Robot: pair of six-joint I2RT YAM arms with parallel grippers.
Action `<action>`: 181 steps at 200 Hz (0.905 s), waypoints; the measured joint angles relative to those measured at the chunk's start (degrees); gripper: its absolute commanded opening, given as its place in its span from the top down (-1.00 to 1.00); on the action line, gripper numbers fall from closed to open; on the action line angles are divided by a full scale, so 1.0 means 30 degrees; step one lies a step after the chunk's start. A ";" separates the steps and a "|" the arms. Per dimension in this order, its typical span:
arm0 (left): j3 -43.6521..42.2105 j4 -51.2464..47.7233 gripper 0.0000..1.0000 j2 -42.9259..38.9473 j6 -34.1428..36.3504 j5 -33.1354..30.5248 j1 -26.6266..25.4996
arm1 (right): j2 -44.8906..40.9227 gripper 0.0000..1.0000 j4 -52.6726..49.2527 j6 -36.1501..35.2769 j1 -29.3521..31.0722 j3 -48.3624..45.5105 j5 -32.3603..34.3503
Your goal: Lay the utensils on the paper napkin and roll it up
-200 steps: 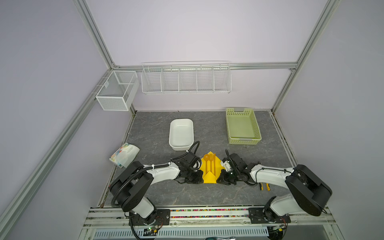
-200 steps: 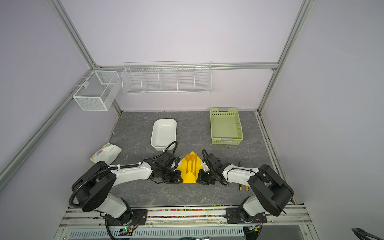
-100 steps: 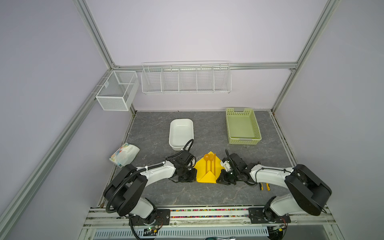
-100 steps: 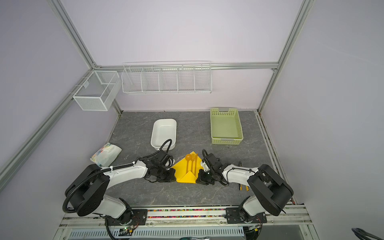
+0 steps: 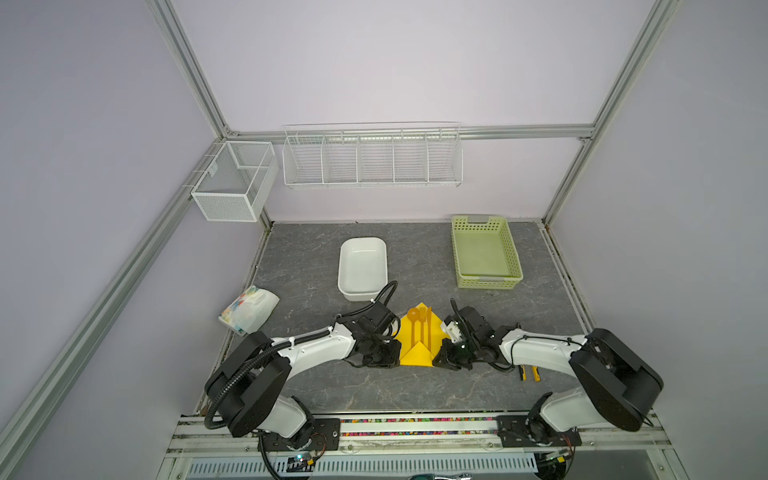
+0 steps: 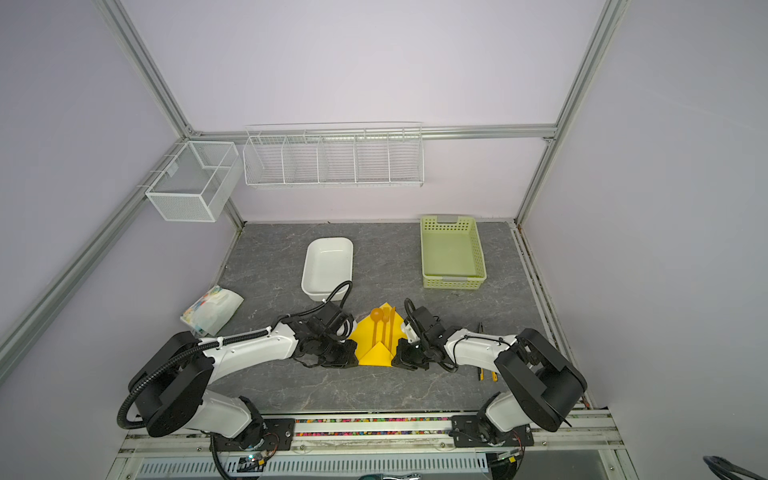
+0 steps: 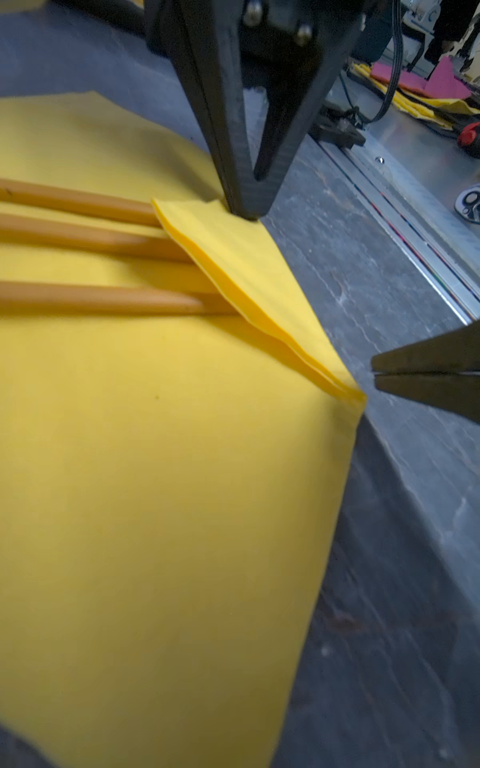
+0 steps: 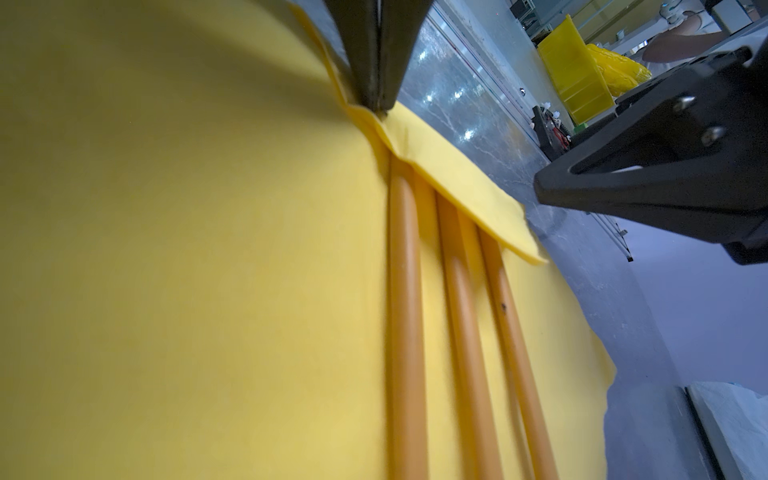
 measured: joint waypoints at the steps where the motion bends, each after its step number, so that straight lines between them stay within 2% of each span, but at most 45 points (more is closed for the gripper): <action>1: 0.0015 0.0022 0.94 0.0007 -0.0007 0.0007 0.0000 | 0.0000 0.87 0.0007 0.0000 0.0000 0.0000 0.0000; 63: 0.0379 0.1268 0.94 0.0823 -0.0430 0.0605 -0.0197 | 0.0007 0.87 0.0007 0.0000 0.0000 0.0000 0.0000; 109: 0.0488 0.2703 0.97 0.2652 -0.0503 0.1224 -0.0175 | 0.0051 0.86 0.0015 -0.0015 -0.0015 0.0000 -0.0109; 181: 0.0146 0.3701 0.99 0.2732 -0.0503 0.1450 -0.0204 | -0.0248 0.85 -0.0823 -0.0546 -0.0015 0.0117 0.0299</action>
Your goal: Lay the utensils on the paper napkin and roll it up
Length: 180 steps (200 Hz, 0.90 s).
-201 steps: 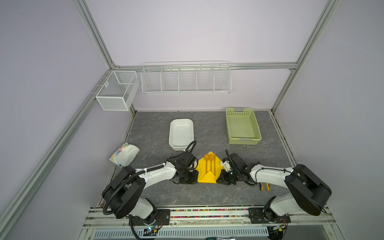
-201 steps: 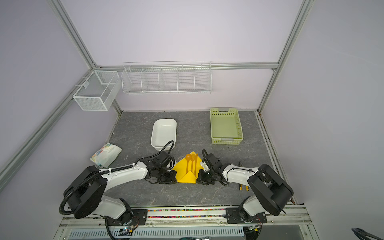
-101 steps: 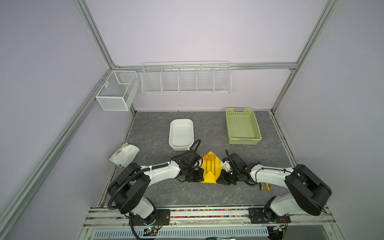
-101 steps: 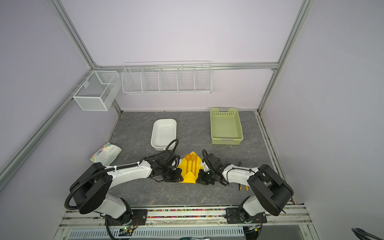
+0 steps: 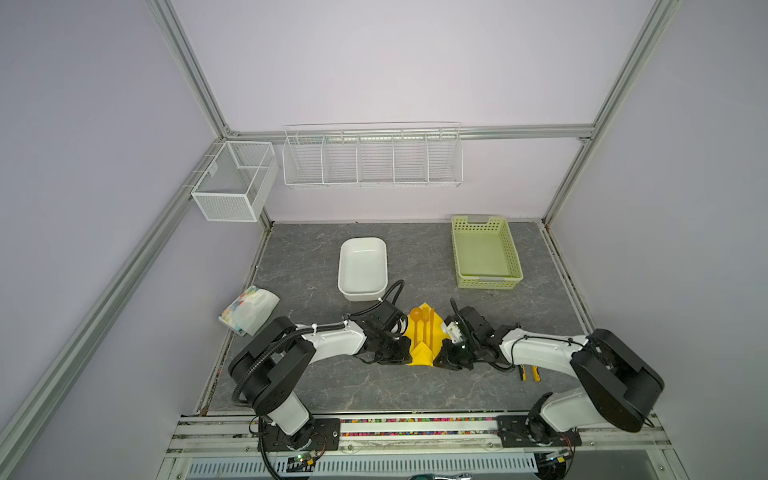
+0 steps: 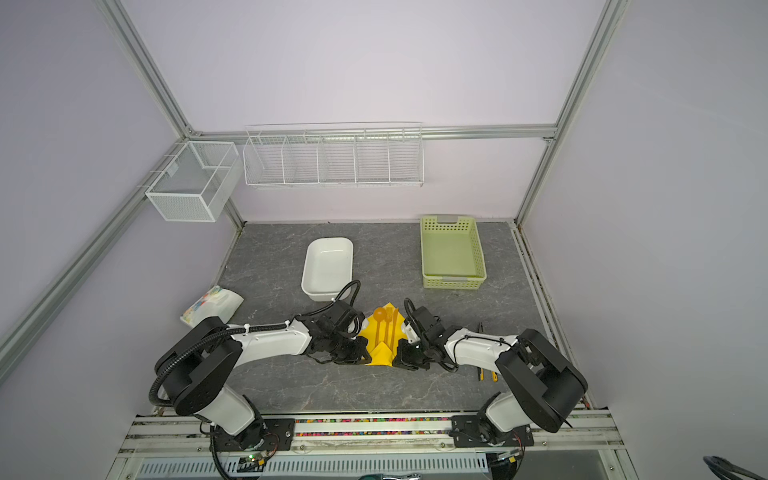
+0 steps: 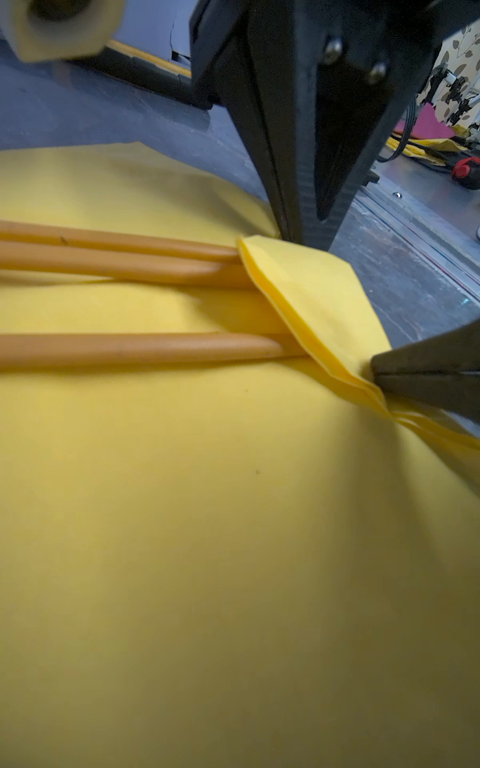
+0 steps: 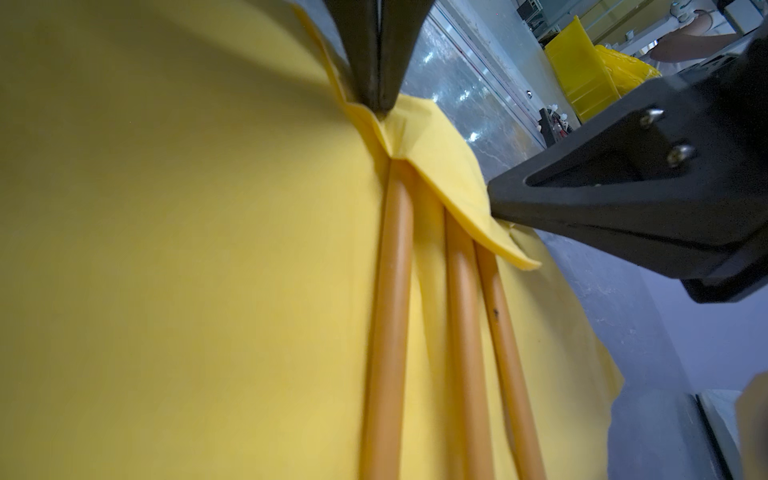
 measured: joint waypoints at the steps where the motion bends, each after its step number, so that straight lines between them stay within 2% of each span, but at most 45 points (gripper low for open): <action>1: -0.0007 0.0015 0.99 0.0000 0.0000 0.0000 0.0000 | -0.0015 0.85 -0.0036 -0.0022 0.0000 0.0000 0.0015; 124: -0.0437 0.0612 0.99 -0.0189 0.0000 0.0051 0.0087 | -0.1960 0.85 -0.2849 -0.0546 -0.0219 -0.0393 0.1785; 180: -0.1027 0.0969 0.94 -0.0750 -0.0299 -0.0189 0.0102 | -0.1129 0.86 -0.3687 -0.1311 -0.0248 0.0561 0.1851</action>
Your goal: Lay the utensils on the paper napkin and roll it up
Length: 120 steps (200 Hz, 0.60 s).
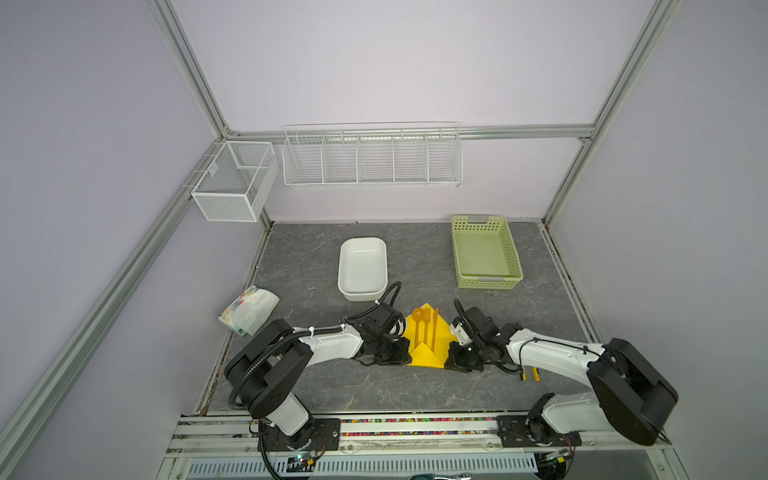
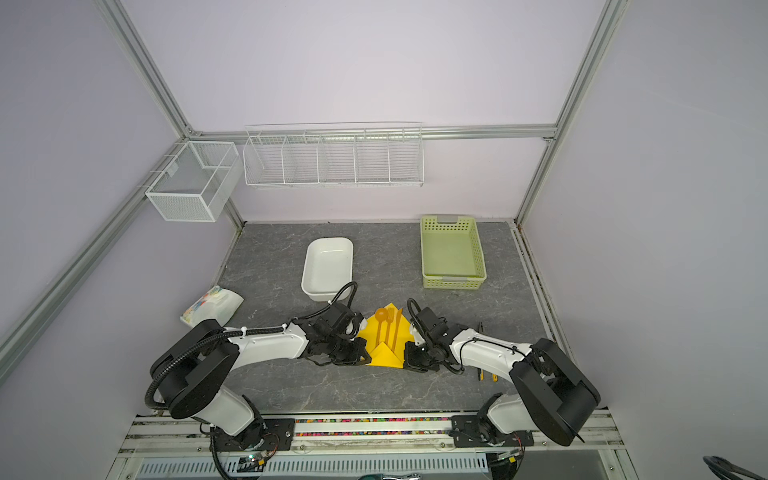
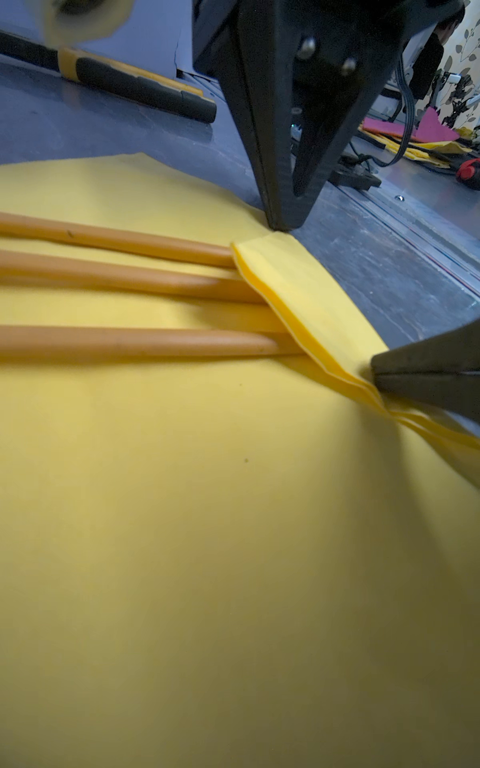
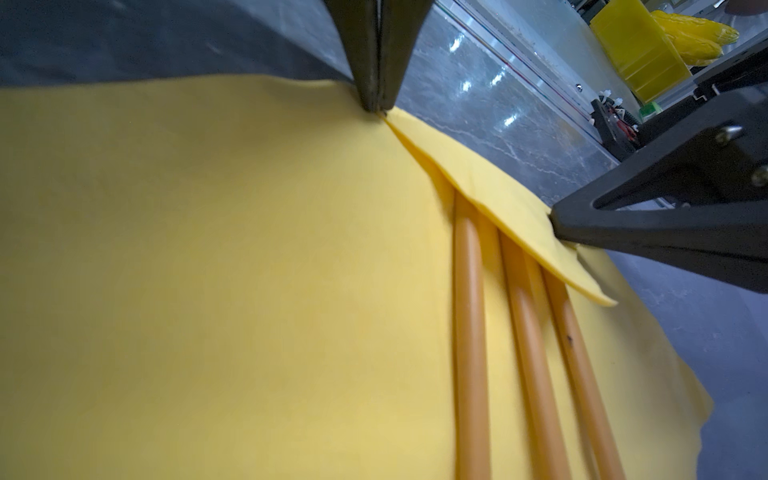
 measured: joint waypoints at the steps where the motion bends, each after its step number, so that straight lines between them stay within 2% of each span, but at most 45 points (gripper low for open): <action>1: -0.0029 -0.0015 0.94 -0.0036 -0.0022 -0.0036 0.0000 | 0.0044 0.86 0.0000 -0.0007 0.0000 0.0029 0.0000; 73: -0.0503 -0.2535 0.93 -0.2025 -0.0160 -0.1596 0.0036 | 0.0758 0.86 -0.0408 -0.1005 -0.0007 0.0743 -0.0131; 120: 0.2018 -0.3993 0.94 -0.2237 0.0634 -0.1246 -0.0189 | 0.0758 0.87 -0.0408 -0.1137 -0.0007 0.0743 -0.0131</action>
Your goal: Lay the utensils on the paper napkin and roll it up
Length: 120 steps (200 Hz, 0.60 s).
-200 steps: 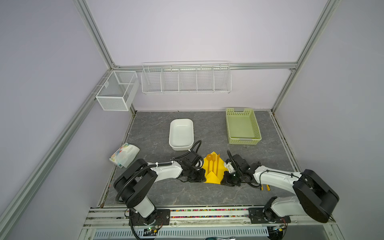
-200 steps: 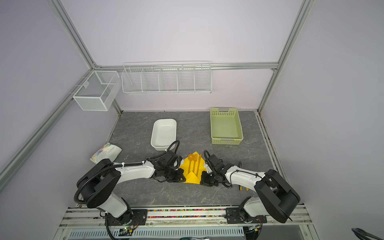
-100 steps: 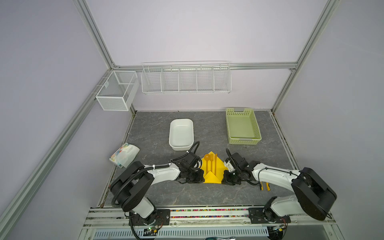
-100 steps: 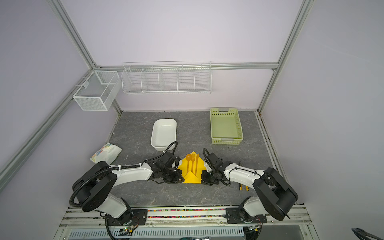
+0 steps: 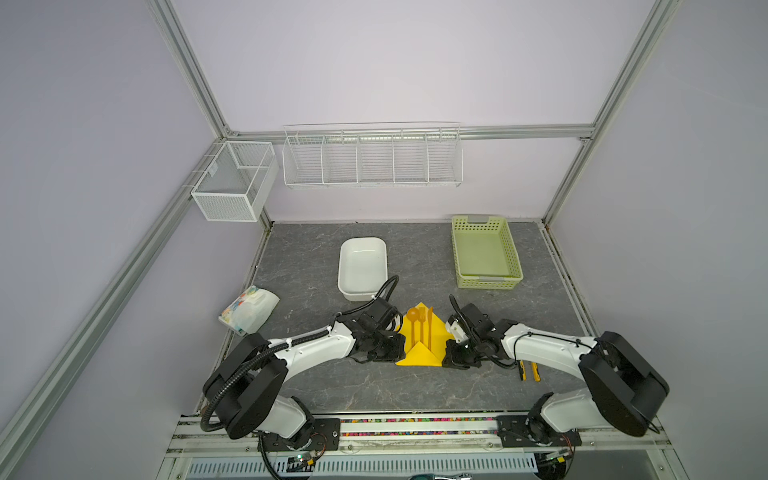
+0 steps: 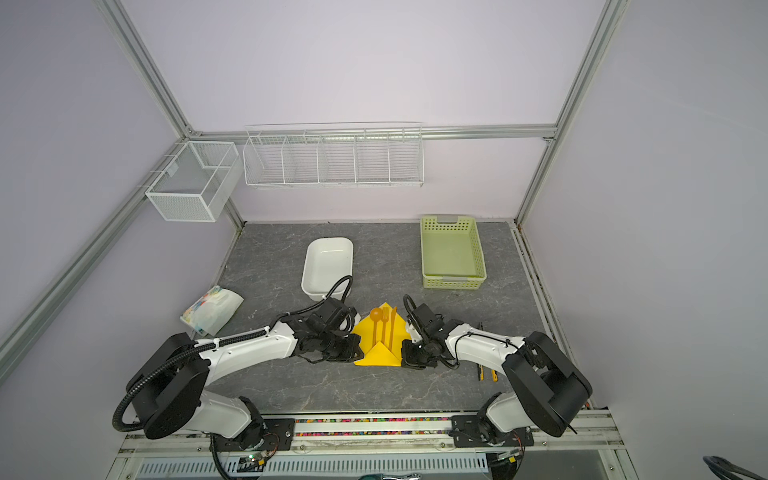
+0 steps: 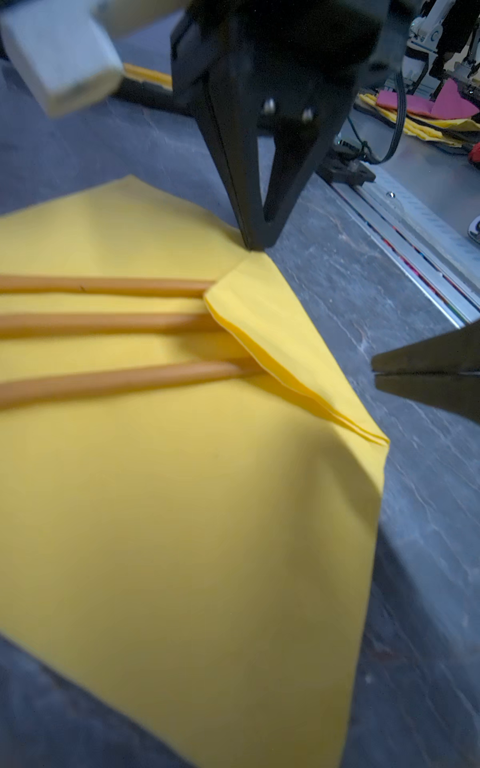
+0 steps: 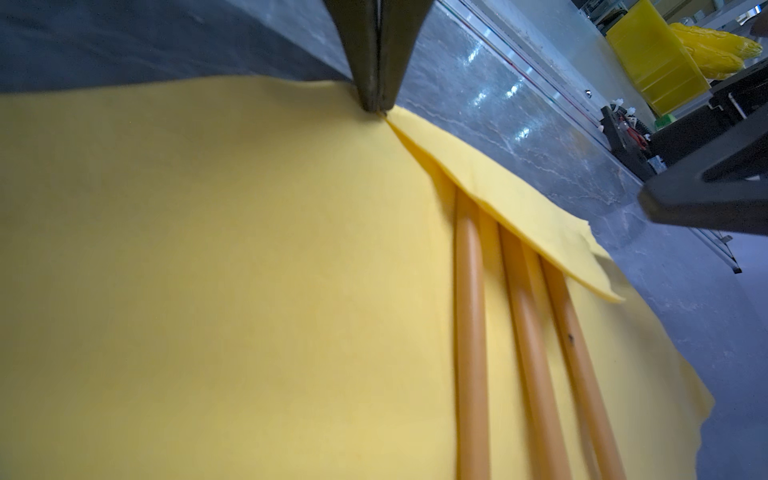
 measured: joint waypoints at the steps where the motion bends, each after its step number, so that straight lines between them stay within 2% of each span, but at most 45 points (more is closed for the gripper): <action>1: 0.0051 -0.0007 0.95 0.0007 0.0007 0.0007 -0.0007 | 0.0000 0.86 0.0000 0.0000 0.0000 0.0000 0.0000; 30: 0.1770 0.0095 0.96 0.1129 0.0342 0.0415 -0.0590 | 0.0000 0.84 -0.0007 0.0000 0.0000 0.0000 0.0000; 41: 0.2135 0.0153 0.96 0.1749 0.0393 0.0590 -0.0707 | -0.0007 0.77 -0.0015 -0.0015 0.0000 0.0000 0.0007; 67: 0.2652 0.0175 0.98 0.3162 0.0576 0.0852 -0.0743 | -0.0036 0.62 -0.0029 -0.0153 0.0000 0.0058 -0.0153; 120: 0.3337 0.0168 0.99 0.4539 0.1071 0.0976 -0.0743 | -0.0146 0.49 -0.0342 -0.0226 0.0000 0.0219 -0.0131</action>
